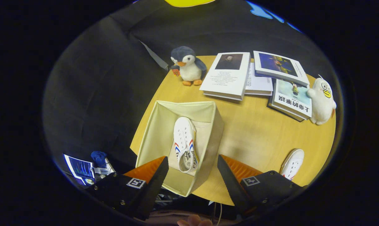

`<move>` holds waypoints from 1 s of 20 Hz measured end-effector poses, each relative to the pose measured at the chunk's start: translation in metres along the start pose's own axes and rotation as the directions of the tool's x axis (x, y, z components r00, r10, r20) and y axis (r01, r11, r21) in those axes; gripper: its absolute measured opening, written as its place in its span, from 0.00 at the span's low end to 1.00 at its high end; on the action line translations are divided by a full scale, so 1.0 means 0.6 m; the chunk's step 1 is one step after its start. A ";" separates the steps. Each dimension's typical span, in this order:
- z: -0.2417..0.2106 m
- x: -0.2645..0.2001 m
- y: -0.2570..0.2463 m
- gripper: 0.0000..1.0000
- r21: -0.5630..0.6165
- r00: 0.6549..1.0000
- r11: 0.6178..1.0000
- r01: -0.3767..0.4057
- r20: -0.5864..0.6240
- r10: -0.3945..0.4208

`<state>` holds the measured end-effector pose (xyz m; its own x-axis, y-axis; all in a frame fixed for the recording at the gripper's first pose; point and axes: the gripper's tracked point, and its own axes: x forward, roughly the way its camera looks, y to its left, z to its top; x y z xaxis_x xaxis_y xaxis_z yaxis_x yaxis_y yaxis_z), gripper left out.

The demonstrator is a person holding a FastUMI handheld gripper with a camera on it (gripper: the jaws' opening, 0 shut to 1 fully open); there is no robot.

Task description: Open the storage box then place both shoes into the box .Put the left shoe in first, then the right shoe, with the right side of both shoes facing outward in a uniform manner.

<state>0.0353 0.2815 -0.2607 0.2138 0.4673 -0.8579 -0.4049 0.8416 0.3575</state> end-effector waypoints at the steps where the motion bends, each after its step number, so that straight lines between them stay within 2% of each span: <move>1: -0.003 -0.013 -0.017 0.96 0.010 1.000 1.000 0.006 0.010 -0.007; 11: -0.060 -0.108 -0.193 0.96 0.141 0.991 0.983 0.115 0.056 -0.124; 20: -0.182 -0.123 -0.365 0.96 0.265 0.968 0.931 0.249 -0.042 -0.247</move>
<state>0.0109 0.0334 -0.3161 0.2693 0.2330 -0.9345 -0.0879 0.9722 0.2171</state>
